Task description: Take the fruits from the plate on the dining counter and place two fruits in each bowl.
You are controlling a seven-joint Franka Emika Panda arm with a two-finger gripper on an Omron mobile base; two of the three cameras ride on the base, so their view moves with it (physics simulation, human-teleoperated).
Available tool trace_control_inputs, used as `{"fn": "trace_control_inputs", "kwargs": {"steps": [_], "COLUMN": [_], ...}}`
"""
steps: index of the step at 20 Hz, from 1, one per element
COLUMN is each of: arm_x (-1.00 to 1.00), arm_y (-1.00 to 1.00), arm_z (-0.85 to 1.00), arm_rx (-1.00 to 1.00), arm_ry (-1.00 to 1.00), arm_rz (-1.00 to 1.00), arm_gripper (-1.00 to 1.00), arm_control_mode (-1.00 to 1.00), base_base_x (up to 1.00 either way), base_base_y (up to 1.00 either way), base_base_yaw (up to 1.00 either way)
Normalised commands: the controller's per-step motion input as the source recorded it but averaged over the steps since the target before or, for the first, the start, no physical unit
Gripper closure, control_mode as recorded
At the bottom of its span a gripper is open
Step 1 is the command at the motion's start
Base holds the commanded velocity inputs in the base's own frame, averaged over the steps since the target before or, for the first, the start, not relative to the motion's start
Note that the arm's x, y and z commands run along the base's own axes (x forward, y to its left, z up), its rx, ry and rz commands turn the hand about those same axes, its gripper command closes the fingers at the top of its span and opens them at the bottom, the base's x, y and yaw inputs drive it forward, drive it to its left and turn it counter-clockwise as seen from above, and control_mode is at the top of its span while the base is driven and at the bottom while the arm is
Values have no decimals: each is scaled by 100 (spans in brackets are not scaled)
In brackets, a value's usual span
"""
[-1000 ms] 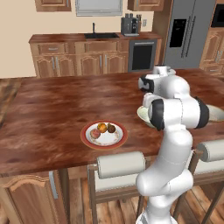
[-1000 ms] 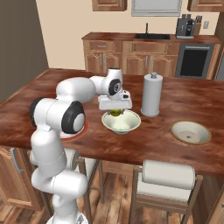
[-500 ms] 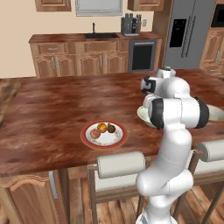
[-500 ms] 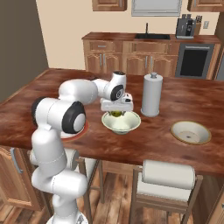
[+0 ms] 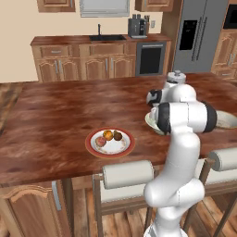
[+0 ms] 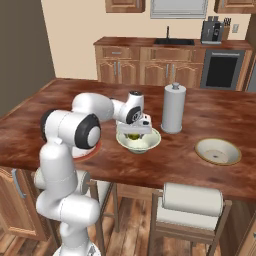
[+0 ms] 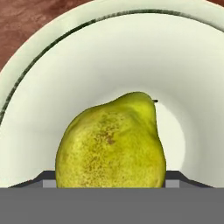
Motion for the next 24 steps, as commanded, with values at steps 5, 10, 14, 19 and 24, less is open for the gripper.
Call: {"fn": "trace_control_inputs", "kwargs": {"steps": [5,10,14,19,24], "arm_x": [15,20,11,1,2], "arm_y": [-5,-11,-4,-1,0], "arm_z": [-19,0,-1,-22,-8], "arm_rx": [0,0,0,0,0], "arm_ry": [0,3,5,6,0], "arm_rz": [-6,-5,-3,-1,0], "arm_gripper": [100,100,100,100,100], "arm_control_mode": [-100,-100,-100,-100,-100], "base_base_x": [0,0,0,0,0], "base_base_y": [0,0,0,0,0], "base_base_yaw": [0,0,0,0,0]}}
